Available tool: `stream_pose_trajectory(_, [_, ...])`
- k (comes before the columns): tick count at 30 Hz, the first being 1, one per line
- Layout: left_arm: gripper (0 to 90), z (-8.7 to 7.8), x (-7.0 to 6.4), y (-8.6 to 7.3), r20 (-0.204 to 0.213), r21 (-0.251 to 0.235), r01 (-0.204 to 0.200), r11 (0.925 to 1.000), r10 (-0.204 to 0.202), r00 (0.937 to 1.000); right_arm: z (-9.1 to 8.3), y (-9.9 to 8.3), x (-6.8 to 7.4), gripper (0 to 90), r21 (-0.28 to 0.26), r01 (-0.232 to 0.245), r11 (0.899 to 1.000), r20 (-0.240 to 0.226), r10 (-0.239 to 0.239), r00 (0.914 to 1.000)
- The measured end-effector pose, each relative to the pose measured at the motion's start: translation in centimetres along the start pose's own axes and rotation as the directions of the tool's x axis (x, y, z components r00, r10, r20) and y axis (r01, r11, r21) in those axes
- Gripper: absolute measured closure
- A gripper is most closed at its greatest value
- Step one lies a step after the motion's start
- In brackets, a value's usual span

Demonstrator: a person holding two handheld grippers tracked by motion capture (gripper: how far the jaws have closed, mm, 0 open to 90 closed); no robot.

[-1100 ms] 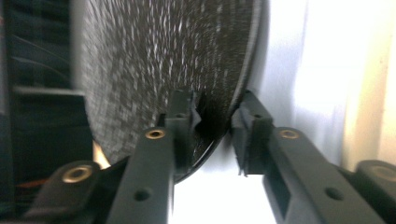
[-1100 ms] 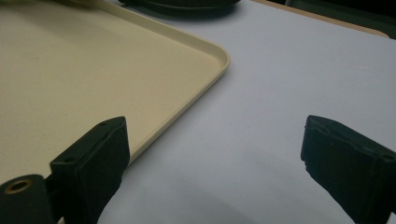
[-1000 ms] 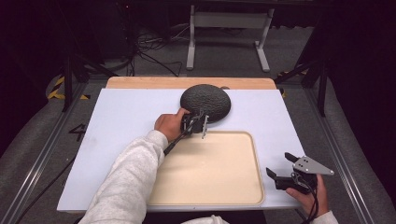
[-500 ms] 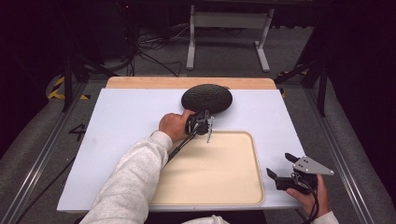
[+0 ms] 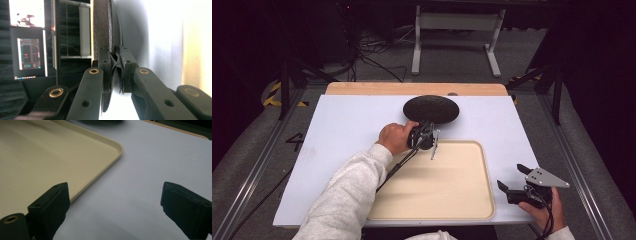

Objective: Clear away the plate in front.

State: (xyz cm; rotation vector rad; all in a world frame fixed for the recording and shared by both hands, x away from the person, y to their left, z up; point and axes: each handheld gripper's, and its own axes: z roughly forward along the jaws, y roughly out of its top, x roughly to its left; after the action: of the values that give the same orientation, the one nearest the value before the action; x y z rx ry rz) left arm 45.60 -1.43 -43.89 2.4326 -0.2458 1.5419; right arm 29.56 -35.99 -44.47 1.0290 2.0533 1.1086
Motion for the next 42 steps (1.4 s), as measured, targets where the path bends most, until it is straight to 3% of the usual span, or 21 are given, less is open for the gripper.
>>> stream_pose_trajectory(9, [83.0,-4.5,0.2,-0.2,-0.042,-0.043,-0.018,0.9989,0.016,0.9990,0.1,0.0,0.1,9.1,0.008,0.005,1.000,0.002,-0.005,1.0000])
stream_pose_trajectory(11, [83.0,-5.9,-0.1,-0.2,-0.066,-0.058,-0.043,0.9974,0.039,0.9971,0.1,0.1,0.2,9.1,0.007,0.006,1.000,0.004,-0.006,1.0000])
stream_pose_trajectory(14, [83.2,-8.8,-0.5,0.0,-0.095,-0.098,-0.068,0.9928,0.059,0.9938,0.0,0.2,0.2,9.2,0.001,0.005,1.000,0.004,-0.005,1.0000])
stream_pose_trajectory(17, [83.0,-11.4,-1.0,0.0,-0.095,-0.144,-0.065,0.9874,0.051,0.9941,0.1,0.2,0.3,9.2,0.007,0.015,1.000,0.004,-0.015,0.9999])
stream_pose_trajectory(24, [83.1,-15.5,-2.8,0.0,-0.120,-0.186,-0.115,0.9758,0.094,0.9883,0.3,0.2,0.4,9.7,0.015,0.015,1.000,0.012,-0.015,0.9998])
stream_pose_trajectory(32, [82.6,-18.9,-4.4,0.2,-0.083,-0.238,-0.120,0.9637,0.103,0.9912,0.4,0.1,0.3,9.7,0.025,0.005,1.000,0.022,-0.005,0.9997])
stream_pose_trajectory(38, [81.9,-20.1,-5.5,0.6,-0.062,-0.259,-0.124,0.9579,0.112,0.9918,0.4,0.1,0.3,9.8,0.025,0.001,1.000,0.018,-0.001,0.9998])
stream_pose_trajectory(40, [81.6,-20.4,-5.8,0.7,-0.050,-0.279,-0.133,0.9508,0.124,0.9910,0.4,0.1,0.3,9.8,0.027,0.004,1.000,0.019,-0.004,0.9998])
stream_pose_trajectory(42, [81.4,-20.7,-6.5,0.8,-0.034,-0.282,-0.134,0.9498,0.130,0.9909,0.4,0.1,0.3,9.8,0.026,0.001,1.000,0.017,-0.001,0.9999])
